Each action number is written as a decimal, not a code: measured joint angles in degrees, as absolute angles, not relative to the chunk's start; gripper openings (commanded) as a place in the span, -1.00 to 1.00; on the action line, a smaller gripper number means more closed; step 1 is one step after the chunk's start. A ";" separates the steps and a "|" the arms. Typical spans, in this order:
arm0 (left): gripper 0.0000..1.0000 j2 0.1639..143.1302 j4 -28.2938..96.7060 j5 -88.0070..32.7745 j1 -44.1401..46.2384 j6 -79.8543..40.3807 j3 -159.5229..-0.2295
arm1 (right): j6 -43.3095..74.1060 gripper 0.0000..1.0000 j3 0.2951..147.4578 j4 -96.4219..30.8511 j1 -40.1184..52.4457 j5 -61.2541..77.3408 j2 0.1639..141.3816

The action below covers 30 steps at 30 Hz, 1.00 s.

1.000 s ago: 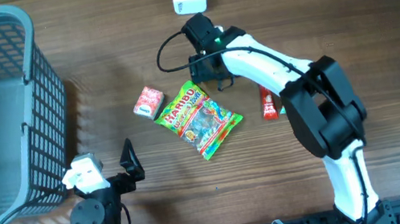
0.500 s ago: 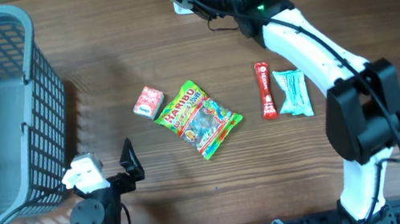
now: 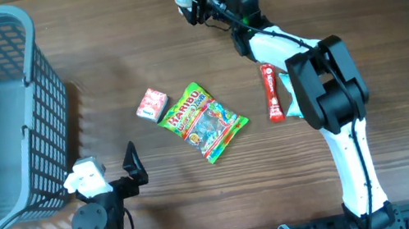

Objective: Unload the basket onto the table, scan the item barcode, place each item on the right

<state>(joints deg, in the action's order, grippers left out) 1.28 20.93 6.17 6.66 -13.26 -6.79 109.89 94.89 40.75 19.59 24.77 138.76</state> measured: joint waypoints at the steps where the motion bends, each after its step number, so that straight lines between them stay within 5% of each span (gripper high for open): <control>1: 1.00 1.28 20.93 6.17 6.66 -13.26 -6.79 | 112.86 0.29 94.89 40.73 19.55 24.10 138.76; 14: 1.00 1.28 20.93 6.17 6.66 -13.26 -6.79 | 118.28 0.17 113.93 31.92 19.51 19.86 146.91; 17: 1.00 1.28 20.93 6.17 6.66 -13.26 -6.79 | 118.24 -0.23 113.93 30.11 19.51 19.59 149.84; 24: 1.00 1.28 20.93 6.17 6.66 -13.26 -6.79 | 109.12 -0.04 119.79 41.58 17.65 27.51 150.10; 30: 1.00 1.26 20.95 6.17 6.66 -13.26 -6.79 | 89.82 -0.03 122.06 18.00 12.01 37.10 144.09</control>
